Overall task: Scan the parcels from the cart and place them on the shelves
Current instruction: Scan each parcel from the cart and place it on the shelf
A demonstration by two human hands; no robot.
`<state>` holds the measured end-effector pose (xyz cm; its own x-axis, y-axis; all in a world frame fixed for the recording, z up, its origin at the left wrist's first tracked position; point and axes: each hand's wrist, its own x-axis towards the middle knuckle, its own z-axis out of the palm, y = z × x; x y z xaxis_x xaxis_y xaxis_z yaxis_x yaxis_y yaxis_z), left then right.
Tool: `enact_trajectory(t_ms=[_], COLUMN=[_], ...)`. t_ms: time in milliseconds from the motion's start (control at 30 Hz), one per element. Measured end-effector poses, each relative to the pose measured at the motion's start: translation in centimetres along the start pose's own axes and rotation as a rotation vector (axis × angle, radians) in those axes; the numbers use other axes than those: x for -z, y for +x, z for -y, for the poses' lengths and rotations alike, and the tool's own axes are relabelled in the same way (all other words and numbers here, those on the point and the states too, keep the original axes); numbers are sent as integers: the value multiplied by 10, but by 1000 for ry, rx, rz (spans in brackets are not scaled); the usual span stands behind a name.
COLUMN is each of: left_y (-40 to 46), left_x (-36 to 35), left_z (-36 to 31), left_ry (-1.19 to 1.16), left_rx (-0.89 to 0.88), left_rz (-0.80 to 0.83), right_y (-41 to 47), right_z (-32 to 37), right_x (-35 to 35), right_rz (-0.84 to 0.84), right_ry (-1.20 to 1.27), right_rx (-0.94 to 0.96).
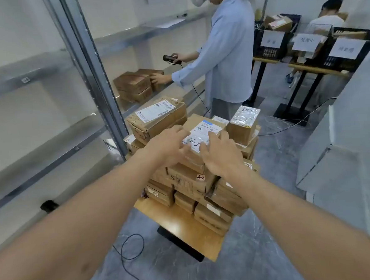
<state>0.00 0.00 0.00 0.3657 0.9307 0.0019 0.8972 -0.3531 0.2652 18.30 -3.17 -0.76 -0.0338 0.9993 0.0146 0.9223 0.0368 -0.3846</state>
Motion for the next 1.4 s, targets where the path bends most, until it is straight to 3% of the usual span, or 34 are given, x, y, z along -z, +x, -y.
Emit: enact_trajectory(t_ms=[167, 333, 567, 900, 1400], left_y=[22, 28, 21, -24, -135], left_x=[-8, -18, -19, -1, 41], left_z=[18, 26, 21, -4, -71], left_ry=[-44, -142, -52, -6, -277], left_rx=[-69, -124, -176, -125, 91], left_rz=[53, 80, 76, -20, -382], right_y=[21, 25, 17, -21, -105], right_z=[1, 8, 22, 32, 45], right_x=[-23, -39, -46, -26, 40], right_rz=[-26, 15, -62, -215, -210], right_ry=[25, 220, 372, 402, 482], right_rx=[-121, -241, -322, -214, 61])
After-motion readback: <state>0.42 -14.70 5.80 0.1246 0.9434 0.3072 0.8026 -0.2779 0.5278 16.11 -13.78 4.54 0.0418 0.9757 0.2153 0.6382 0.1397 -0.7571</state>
